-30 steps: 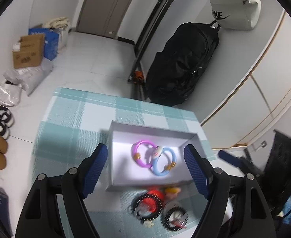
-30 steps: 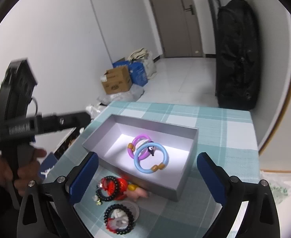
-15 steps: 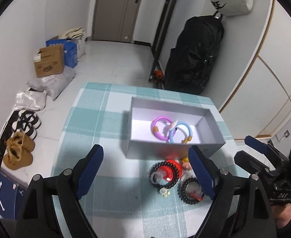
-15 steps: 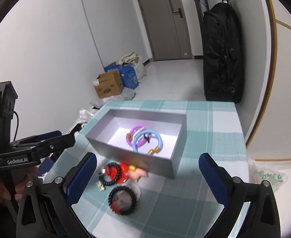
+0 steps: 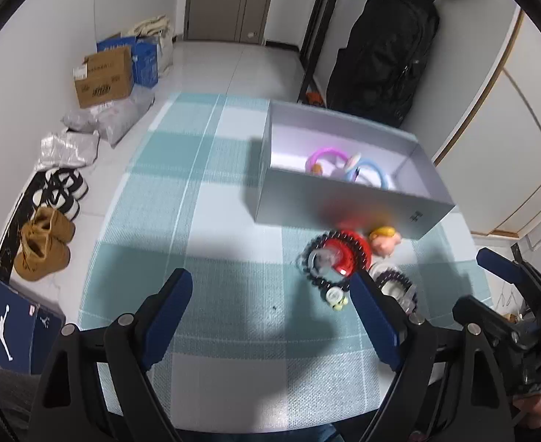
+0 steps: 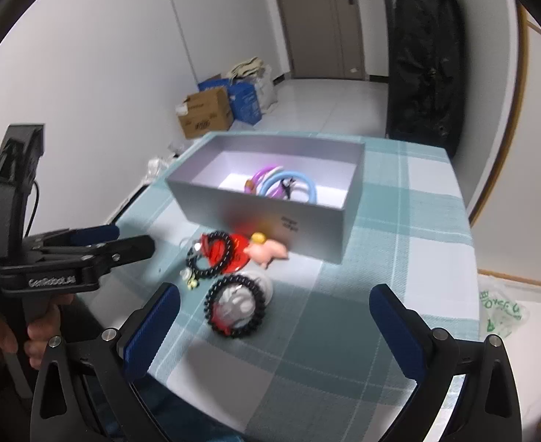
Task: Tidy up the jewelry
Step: 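Lift both open tools out of the box and back over the pile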
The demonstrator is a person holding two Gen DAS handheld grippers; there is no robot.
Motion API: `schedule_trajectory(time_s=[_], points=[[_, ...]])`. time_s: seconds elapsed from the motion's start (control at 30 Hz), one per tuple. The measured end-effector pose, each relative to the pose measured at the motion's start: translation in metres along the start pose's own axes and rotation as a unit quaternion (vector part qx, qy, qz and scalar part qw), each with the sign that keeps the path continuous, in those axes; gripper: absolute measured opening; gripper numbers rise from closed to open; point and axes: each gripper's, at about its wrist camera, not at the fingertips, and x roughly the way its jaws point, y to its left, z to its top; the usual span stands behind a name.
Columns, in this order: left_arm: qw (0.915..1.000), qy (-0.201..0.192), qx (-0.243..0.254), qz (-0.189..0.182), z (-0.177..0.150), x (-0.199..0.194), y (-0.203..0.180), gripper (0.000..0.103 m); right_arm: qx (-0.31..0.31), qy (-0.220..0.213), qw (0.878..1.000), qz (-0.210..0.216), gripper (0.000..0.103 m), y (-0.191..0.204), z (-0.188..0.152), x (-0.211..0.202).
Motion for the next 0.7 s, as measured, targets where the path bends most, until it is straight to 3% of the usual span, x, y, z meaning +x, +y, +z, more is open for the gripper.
schedule_trajectory(time_s=[0.2, 0.53, 0.7], points=[[0.9998, 0.019, -0.009, -0.001, -0.002, 0.006, 0.003, 0.084, -0.044, 0.020, 0.999, -0.013, 0.103, 0.019, -0.008, 0.007], [0.9997, 0.003, -0.022, -0.004, 0.002, 0.002, 0.008, 0.084, -0.071, 0.053, 0.996, 0.000, 0.097, 0.031, -0.013, 0.027], [0.9994, 0.007, -0.035, -0.003, 0.003, 0.005, 0.013, 0.084, -0.079, 0.077, 0.994, 0.005, 0.077, 0.037, -0.013, 0.043]])
